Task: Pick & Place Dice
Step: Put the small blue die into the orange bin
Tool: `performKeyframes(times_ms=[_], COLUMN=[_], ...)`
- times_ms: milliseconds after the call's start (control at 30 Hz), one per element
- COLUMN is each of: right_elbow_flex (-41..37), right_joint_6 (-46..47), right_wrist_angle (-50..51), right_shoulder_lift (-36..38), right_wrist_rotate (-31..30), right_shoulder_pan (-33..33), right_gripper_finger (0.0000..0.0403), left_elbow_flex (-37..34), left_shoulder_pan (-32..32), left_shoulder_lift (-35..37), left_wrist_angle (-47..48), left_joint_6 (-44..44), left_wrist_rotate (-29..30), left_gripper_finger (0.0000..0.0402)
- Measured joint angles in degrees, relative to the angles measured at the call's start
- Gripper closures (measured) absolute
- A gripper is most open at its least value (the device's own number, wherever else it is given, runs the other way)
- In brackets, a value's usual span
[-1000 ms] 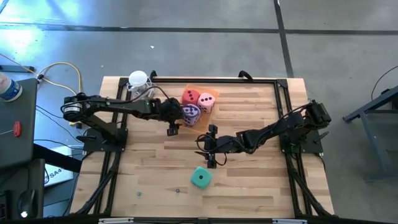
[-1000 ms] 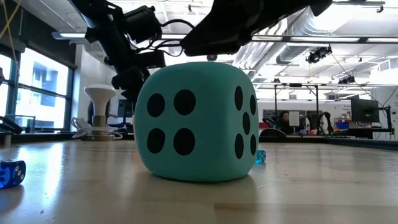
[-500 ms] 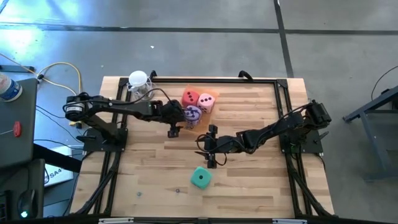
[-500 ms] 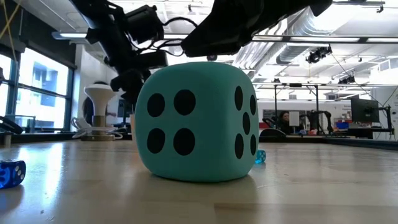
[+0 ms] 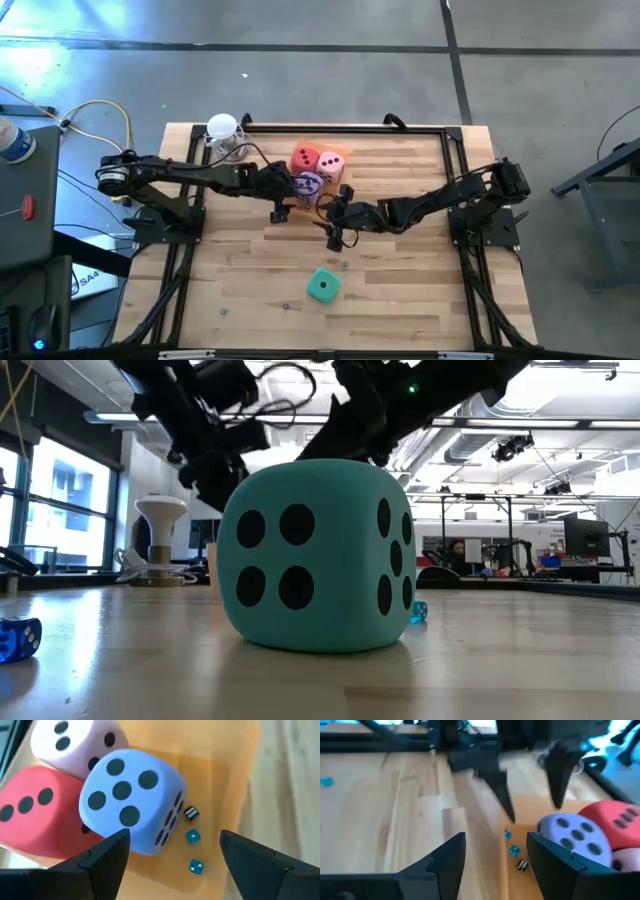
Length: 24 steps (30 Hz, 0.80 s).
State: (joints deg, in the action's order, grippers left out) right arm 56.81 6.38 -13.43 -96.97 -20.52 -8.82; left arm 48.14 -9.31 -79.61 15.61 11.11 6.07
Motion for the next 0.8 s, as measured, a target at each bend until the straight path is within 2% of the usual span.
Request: performKeyframes(times_ms=[267,433,633,800], right_elbow_flex=[-1.0,-1.0,-1.0,-1.0], right_joint_6=[0.6,-0.3,-6.2,-7.6], right_wrist_angle=[-0.2,-0.5,-0.5,5.9], right_shoulder_lift=[0.0,0.0,0.0,0.2], right_wrist_rotate=[2.0,5.5,5.4,5.3], right_shoulder_pan=[-0.1,0.0,-0.2,-1.9], right_gripper_finger=[0.0211,0.0211,0.0212,0.0212], left_elbow_flex=[0.0,0.0,-1.3,-2.5], left_shoulder_pan=[3.7,6.2,11.3,14.8], left_shoulder_lift=[6.9,9.6,11.7,12.3], left_wrist_angle=[2.3,8.9,10.5,10.3], left_joint_6=[-0.9,-7.0,-12.1,-14.0], left_wrist_rotate=[0.0,-0.1,-0.1,0.1], left_gripper_finger=[0.01,0.01,0.01,0.01])
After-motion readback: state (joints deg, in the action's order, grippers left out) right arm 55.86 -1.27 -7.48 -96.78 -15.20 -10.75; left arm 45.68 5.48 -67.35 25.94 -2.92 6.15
